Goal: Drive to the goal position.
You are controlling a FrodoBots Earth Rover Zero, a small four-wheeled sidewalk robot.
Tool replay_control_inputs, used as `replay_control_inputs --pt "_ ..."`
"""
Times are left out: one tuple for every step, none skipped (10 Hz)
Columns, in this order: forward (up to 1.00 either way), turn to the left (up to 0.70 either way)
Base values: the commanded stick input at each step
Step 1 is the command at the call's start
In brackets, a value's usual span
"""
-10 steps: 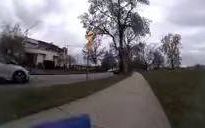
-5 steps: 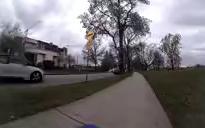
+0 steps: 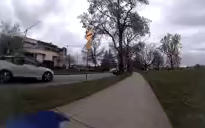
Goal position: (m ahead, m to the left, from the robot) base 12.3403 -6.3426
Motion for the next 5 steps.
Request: replay_control_inputs --pt "0.0 0.0" --pt "0.0 0.0" --pt "0.0 0.0" --pt "0.0 0.0" --pt "0.0 0.0"
